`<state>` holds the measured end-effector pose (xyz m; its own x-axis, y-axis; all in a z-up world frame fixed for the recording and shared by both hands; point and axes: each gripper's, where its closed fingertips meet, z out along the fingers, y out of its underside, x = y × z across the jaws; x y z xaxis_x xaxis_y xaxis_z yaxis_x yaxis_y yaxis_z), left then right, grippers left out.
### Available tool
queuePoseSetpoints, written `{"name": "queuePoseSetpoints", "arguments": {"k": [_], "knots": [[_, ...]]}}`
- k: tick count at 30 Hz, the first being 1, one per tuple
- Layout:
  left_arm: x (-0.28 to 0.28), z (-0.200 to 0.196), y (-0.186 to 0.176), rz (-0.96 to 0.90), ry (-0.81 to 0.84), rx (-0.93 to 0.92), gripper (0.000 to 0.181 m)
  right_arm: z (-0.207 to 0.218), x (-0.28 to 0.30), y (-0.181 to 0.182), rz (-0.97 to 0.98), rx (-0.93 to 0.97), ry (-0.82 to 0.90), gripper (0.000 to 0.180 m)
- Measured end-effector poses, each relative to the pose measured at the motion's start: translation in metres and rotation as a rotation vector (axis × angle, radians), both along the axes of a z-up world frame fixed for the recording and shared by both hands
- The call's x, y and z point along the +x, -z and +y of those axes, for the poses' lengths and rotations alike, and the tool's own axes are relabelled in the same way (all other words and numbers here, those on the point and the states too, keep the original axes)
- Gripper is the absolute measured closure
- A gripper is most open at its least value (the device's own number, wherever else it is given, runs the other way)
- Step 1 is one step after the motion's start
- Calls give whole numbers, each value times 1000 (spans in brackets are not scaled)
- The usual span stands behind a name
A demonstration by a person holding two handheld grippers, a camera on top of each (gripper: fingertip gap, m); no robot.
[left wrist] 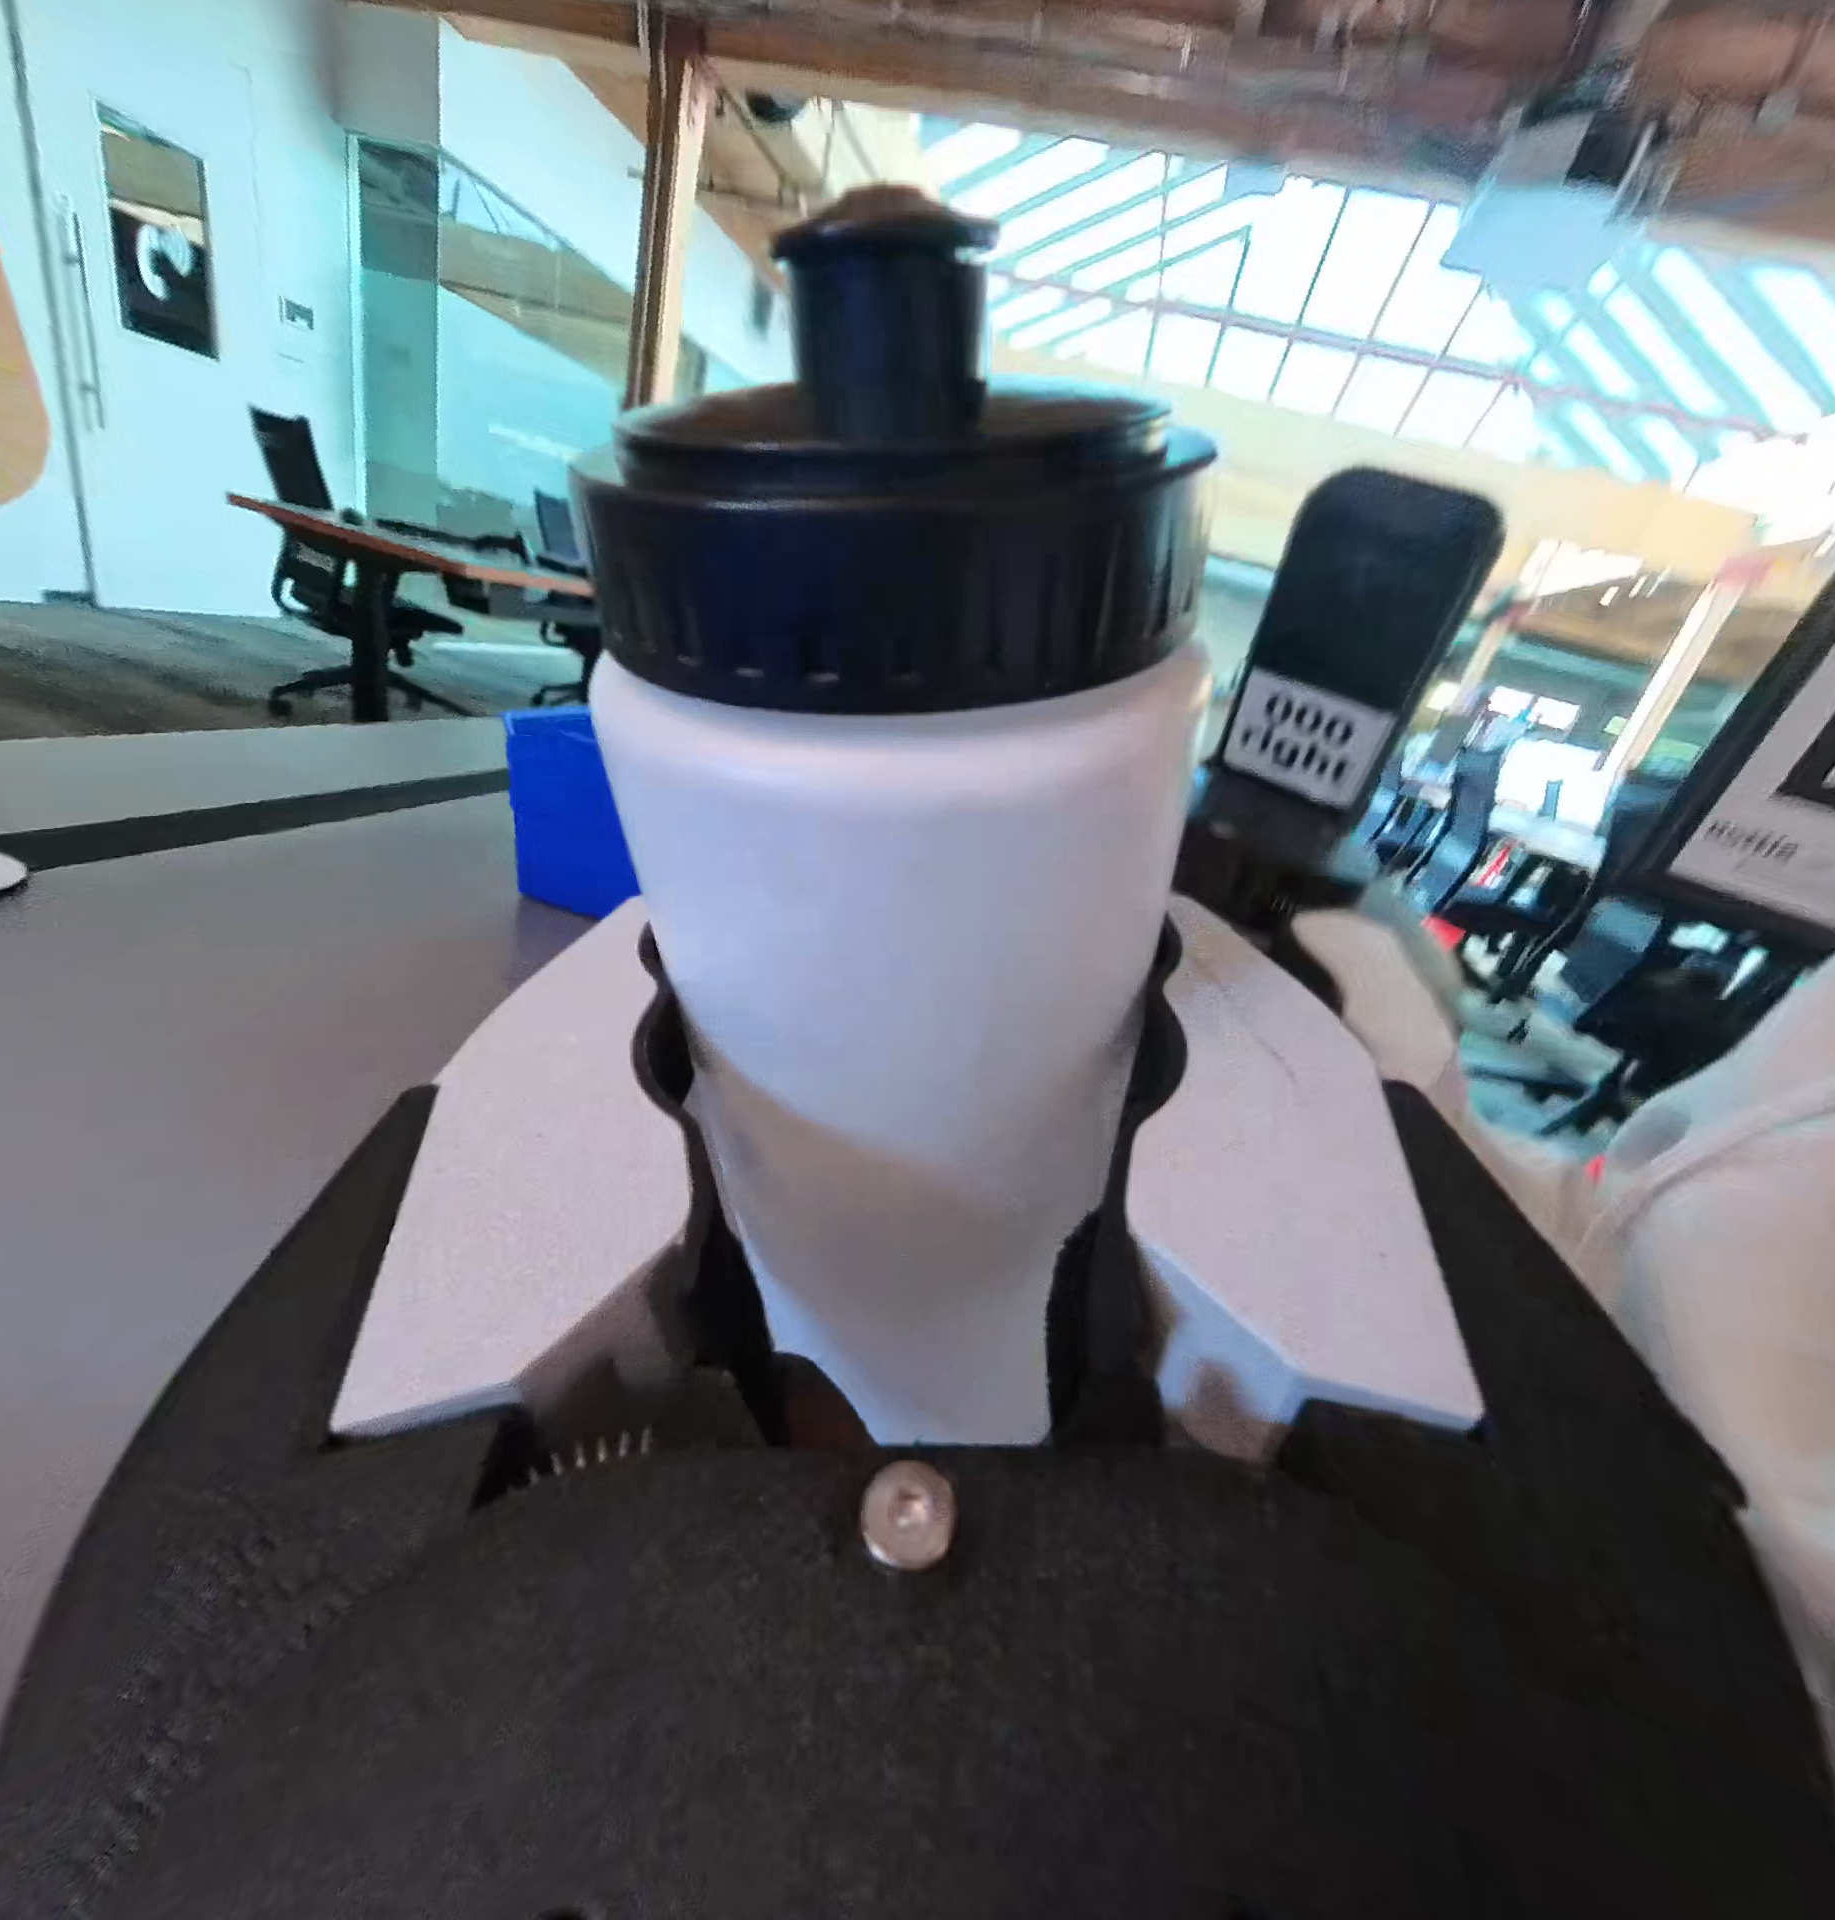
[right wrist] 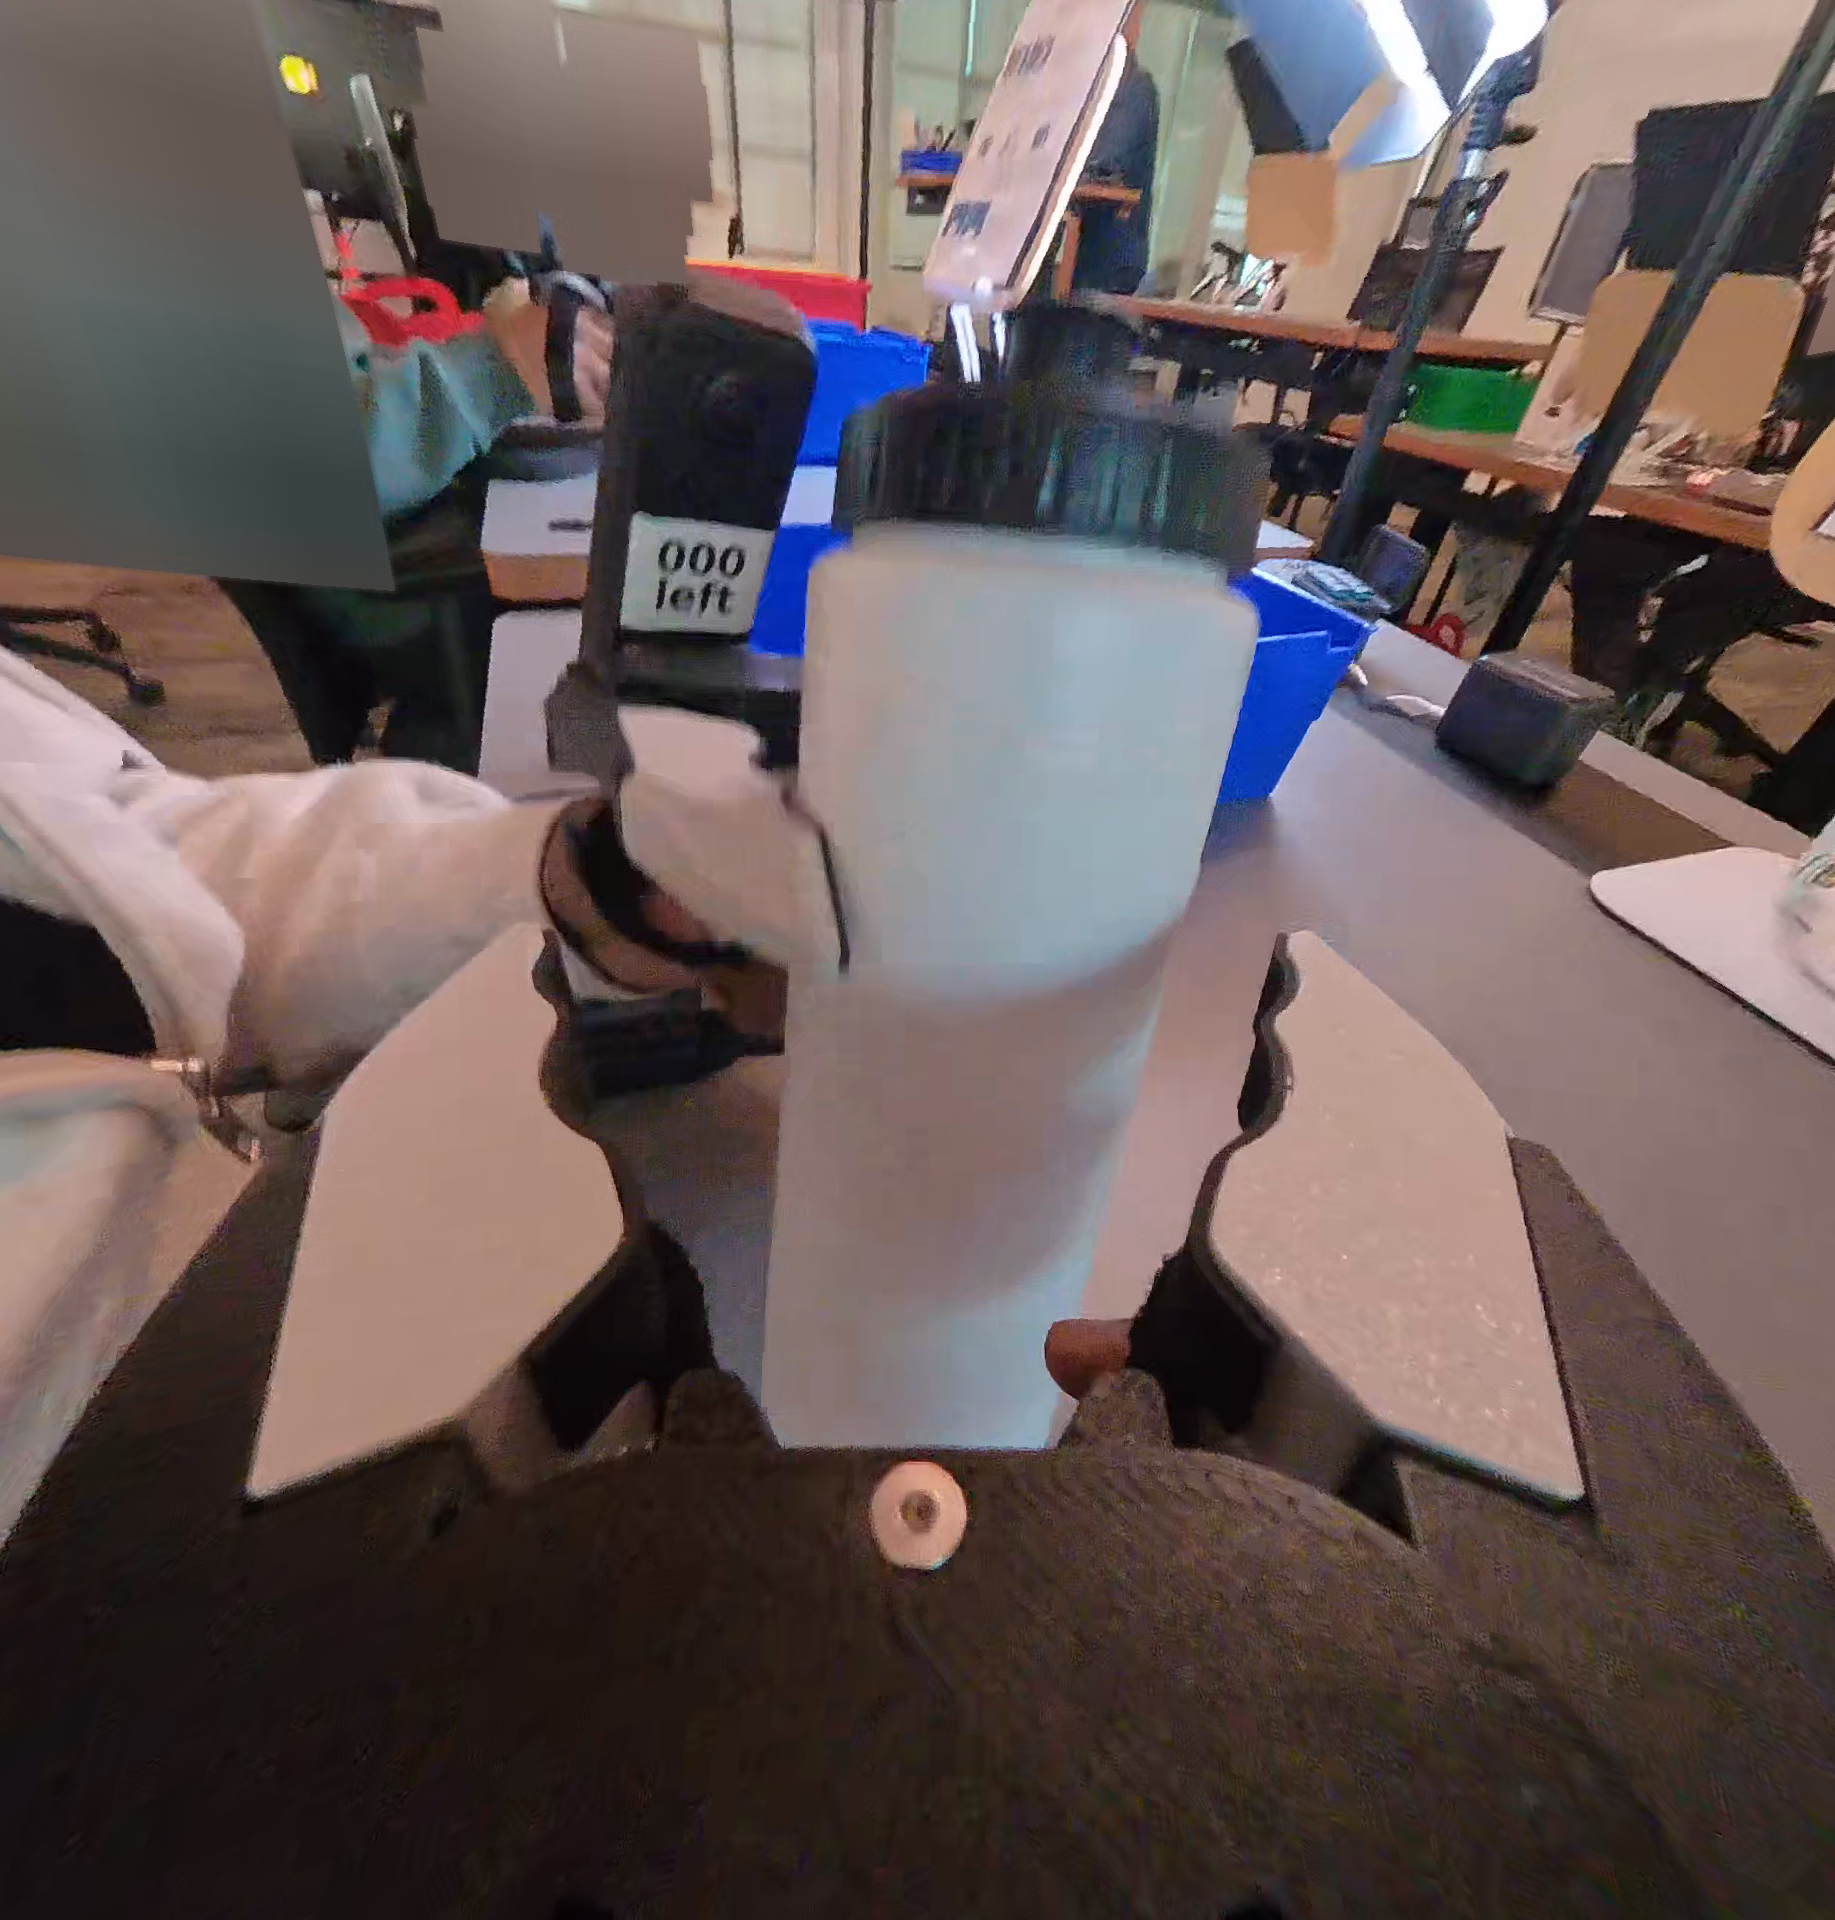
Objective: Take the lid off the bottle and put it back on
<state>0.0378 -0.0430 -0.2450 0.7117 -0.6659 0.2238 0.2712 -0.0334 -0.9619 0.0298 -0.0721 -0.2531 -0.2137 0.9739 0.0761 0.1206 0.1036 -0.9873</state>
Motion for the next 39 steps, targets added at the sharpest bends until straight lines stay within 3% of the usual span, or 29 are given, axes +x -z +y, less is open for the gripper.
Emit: {"name": "queuePoseSetpoints", "arguments": {"k": [5,8,11,14,16,22,28,32,39], "knots": [[-27,-12,-31,-269,17,115,96,-3,-10,37,-145,137,-14,57],[-29,-15,-36,-285,21,153,96,-1,-18,49,-194,233,53,88],[-32,-21,-44,-290,12,206,95,-6,-24,45,-178,210,82,89],[-38,-26,-53,-318,-4,252,76,1,-23,29,-85,214,133,93],[-41,-26,-55,-289,-46,274,73,13,-17,17,-34,205,191,94],[-40,-21,-48,-193,-144,293,83,81,37,-31,65,221,480,94],[-36,-14,-40,-148,-162,255,93,197,153,-59,-105,206,963,94],[-35,-11,-36,-114,-177,246,95,255,211,-17,-357,127,1171,94],[-29,-7,-27,-53,-175,217,96,281,233,82,-669,-145,1142,98]]}}
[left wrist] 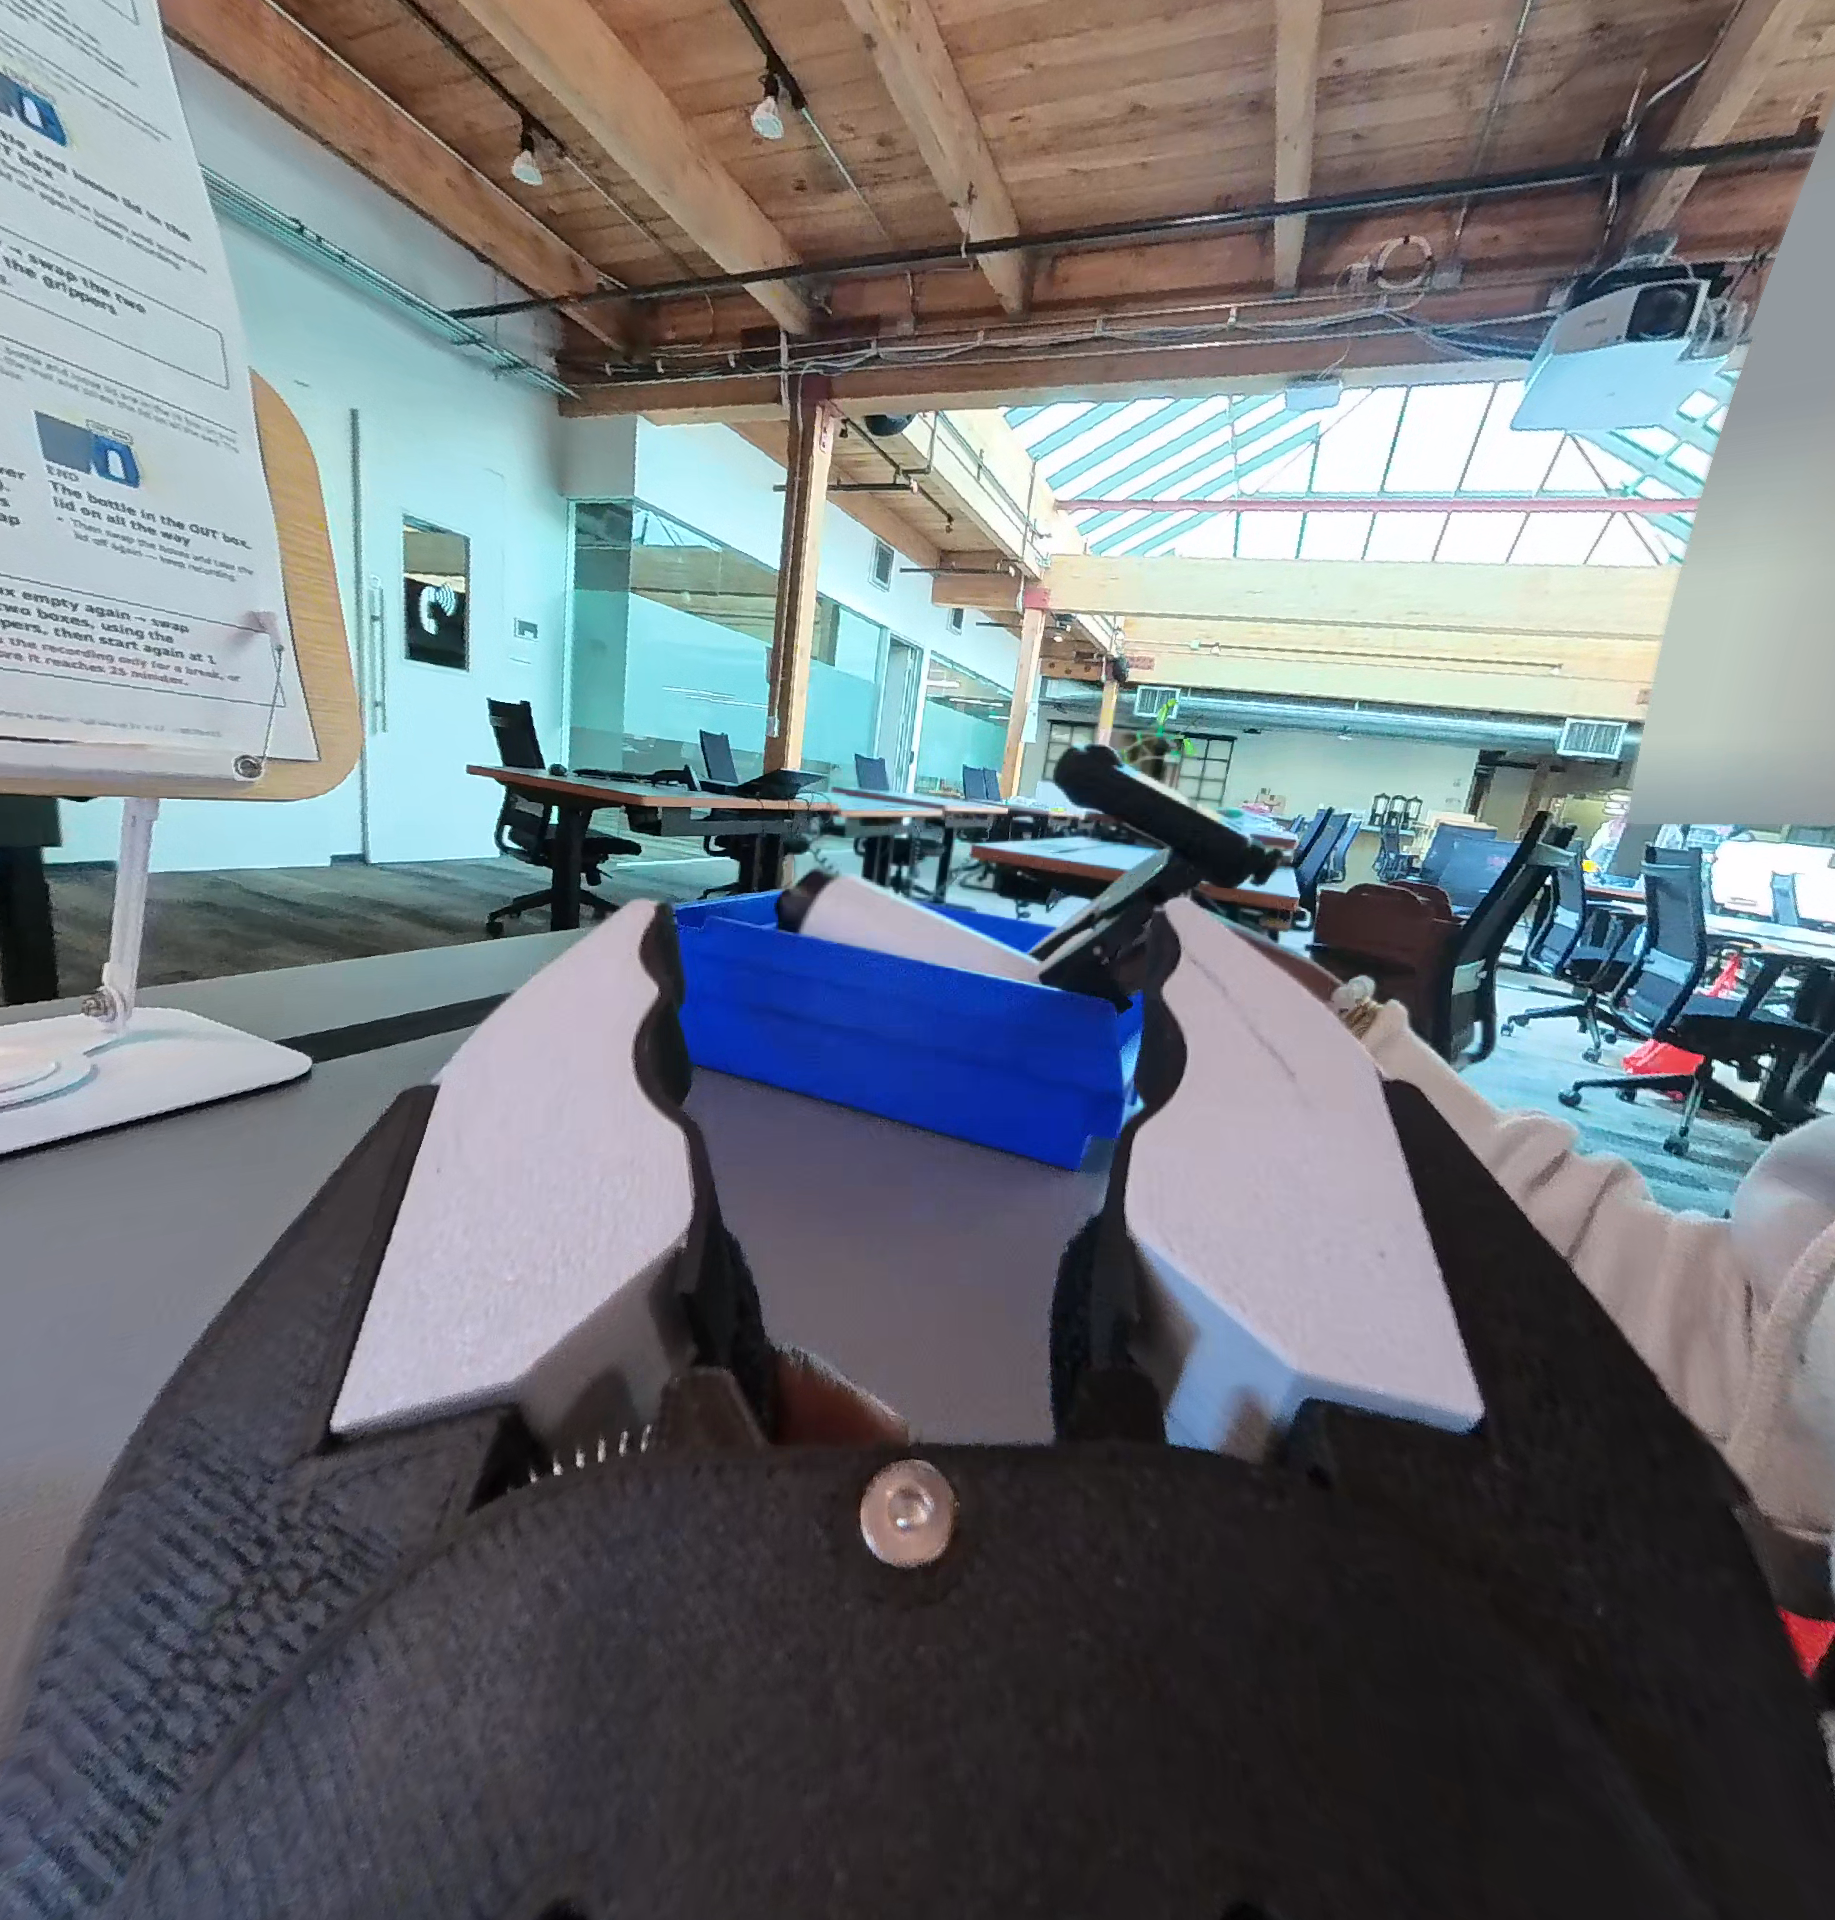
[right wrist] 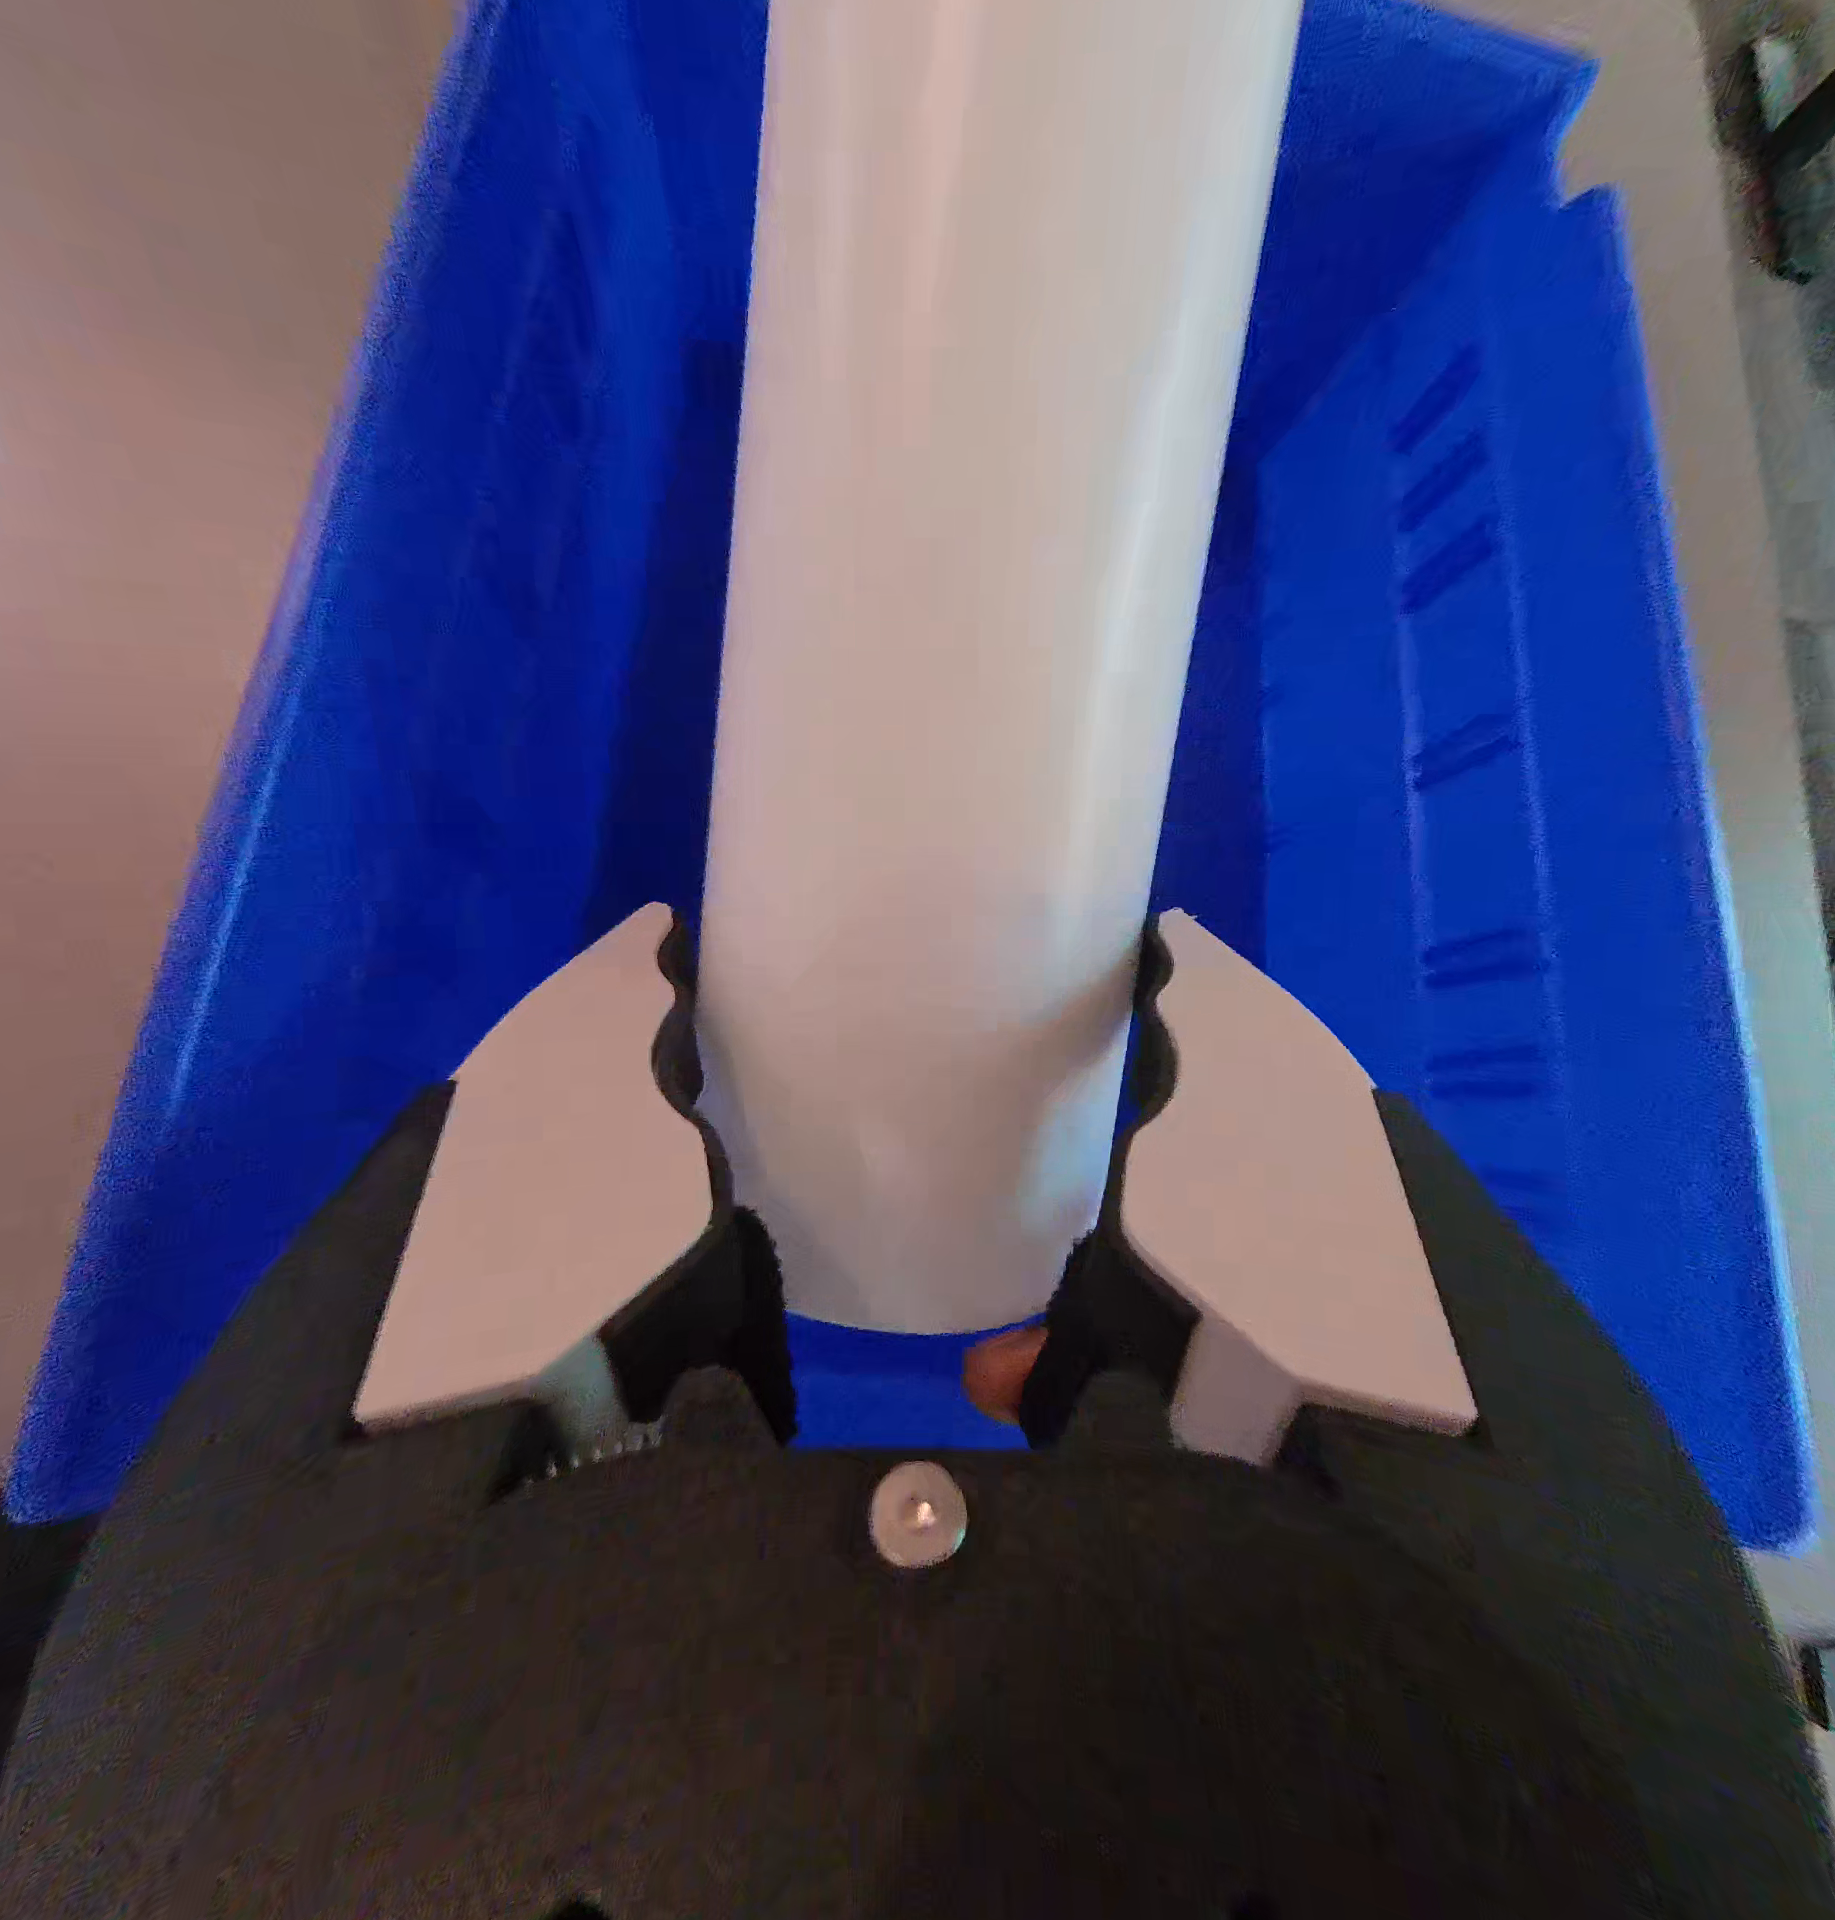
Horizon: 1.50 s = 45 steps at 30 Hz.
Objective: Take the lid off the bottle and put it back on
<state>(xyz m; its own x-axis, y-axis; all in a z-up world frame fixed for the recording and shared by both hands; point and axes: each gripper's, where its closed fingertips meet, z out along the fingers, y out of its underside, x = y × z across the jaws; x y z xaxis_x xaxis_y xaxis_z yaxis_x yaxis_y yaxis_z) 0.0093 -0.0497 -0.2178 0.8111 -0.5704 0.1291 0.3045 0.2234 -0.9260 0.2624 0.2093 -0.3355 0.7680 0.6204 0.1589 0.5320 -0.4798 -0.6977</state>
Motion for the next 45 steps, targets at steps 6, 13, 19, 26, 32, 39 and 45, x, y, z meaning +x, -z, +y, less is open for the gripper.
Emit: {"name": "queuePoseSetpoints", "arguments": {"k": [6,13,19,26,32,39,45], "knots": [[2,4,7,32,-10,-42,97,5,-5,-2,67,53,-11,113],[1,4,7,24,-15,-46,99,-66,-28,-69,533,235,-289,111],[4,7,13,101,-51,-49,101,-102,-40,-8,204,-32,-346,138],[7,12,22,160,-71,-90,102,-100,-82,-3,55,92,-369,161],[11,16,31,213,-84,-127,102,-123,-134,-3,77,102,-414,158],[4,22,38,221,-139,-177,107,-167,-205,-5,237,58,-523,152],[-18,28,42,127,-221,-263,109,-225,-261,-2,268,58,-746,139]]}}
